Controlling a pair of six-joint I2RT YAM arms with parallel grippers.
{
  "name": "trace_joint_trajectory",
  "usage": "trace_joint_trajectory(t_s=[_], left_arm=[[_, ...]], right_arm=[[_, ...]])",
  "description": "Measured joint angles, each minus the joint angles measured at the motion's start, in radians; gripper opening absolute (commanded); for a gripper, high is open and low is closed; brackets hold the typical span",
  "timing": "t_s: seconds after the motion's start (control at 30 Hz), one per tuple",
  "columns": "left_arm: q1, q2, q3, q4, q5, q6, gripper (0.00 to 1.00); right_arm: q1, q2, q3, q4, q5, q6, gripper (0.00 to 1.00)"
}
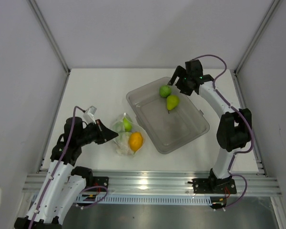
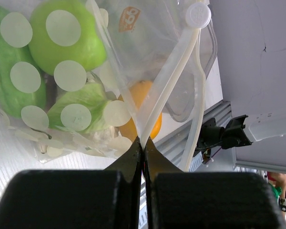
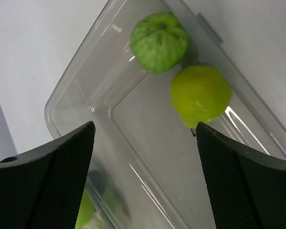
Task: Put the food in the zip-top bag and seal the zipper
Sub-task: Pick up the fake fruit from the bin.
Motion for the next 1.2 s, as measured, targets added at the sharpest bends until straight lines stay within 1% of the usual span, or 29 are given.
trace_joint_trajectory(t_s=[0.07,0.2,0.27,0.37,0.57,0.77,1.0,1.2], left_arm=[[0.000,0.011,-0.004,0.008,0.000,0.000,0.01],[0.000,0.029,-0.005,0.015,0.000,0.003,0.01],[0.000,0.029,-0.006,0.019,0.001,0.005,0.01],[0.000,0.028,-0.010,0.027,0.005,0.004,0.01],[0.000,0.021,-0.030,0.034,0.007,0.004,0.01],[0.000,0.021,-0.031,0.034,0.007,0.004,0.01],[0.000,0.021,-0.031,0.034,0.007,0.005,0.01],[0.000,0.029,-0.031,0.034,0.009,0.007,0.01]], right_arm=[[0.035,0.012,0.000,-0.002,0.026,-0.018,0.88],[0.103,0.020,0.000,-0.017,0.108,-0.037,0.94],[0.127,0.026,0.000,-0.040,0.154,-0.044,0.94],[0.135,0.048,0.000,-0.072,0.208,-0.047,0.97],[0.135,0.103,0.000,-0.124,0.290,-0.055,0.98],[0.141,0.138,0.005,-0.124,0.304,-0.074,0.98],[0.141,0.226,0.076,-0.128,0.309,-0.081,0.99],[0.138,0.248,0.085,-0.140,0.323,-0.081,0.99]])
